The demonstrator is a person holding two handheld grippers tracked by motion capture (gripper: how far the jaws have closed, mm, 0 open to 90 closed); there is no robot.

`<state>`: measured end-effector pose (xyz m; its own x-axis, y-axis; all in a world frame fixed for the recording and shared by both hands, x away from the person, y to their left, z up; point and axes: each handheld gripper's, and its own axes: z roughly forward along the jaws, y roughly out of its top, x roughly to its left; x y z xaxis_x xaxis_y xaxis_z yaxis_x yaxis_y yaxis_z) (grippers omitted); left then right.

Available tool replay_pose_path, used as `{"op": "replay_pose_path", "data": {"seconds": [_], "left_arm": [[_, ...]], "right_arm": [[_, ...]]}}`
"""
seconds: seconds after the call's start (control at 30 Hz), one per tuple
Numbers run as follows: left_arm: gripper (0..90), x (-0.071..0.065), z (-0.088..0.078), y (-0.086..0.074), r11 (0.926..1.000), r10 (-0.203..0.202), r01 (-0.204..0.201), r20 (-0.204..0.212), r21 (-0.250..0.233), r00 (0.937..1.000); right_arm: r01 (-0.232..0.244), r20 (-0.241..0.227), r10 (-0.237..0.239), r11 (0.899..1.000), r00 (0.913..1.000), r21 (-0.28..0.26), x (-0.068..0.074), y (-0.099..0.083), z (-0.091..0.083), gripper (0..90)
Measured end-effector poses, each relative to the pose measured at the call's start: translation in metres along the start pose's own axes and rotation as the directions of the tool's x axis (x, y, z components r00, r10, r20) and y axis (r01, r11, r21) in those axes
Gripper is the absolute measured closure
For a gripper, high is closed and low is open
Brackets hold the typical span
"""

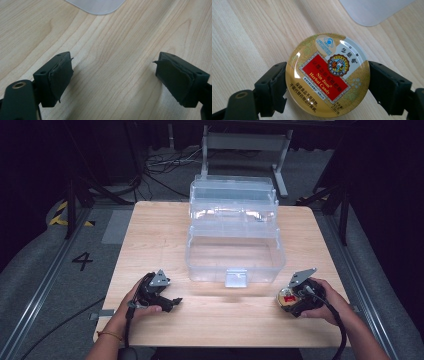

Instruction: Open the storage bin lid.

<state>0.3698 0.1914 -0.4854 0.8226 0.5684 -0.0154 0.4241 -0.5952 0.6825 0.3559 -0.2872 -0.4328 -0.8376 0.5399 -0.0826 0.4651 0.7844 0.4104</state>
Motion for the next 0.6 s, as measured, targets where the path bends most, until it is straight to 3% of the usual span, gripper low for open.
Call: {"op": "replay_pose_path", "data": {"seconds": [0.2,0.3,0.6], "left_arm": [[10.8,-0.001,0.001,0.0,0.9997,-0.023,0.023,-0.022,0.008,0.9995],[5.0,-0.001,0.002,0.001,0.9982,-0.055,0.056,-0.051,0.023,0.9972],[4.2,-0.001,0.002,0.001,0.998,-0.057,0.059,-0.054,0.024,0.9969]], "right_arm": [[-0.009,0.034,0.009,1.0,0.9994,-0.026,-0.008,0.004,-0.014,20.2],[-0.011,0.044,0.013,0.999,0.9989,-0.044,-0.011,0.008,-0.024,20.2],[-0.002,0.081,0.005,0.999,0.9967,-0.043,-0.02,0.016,-0.046,20.2]]}}
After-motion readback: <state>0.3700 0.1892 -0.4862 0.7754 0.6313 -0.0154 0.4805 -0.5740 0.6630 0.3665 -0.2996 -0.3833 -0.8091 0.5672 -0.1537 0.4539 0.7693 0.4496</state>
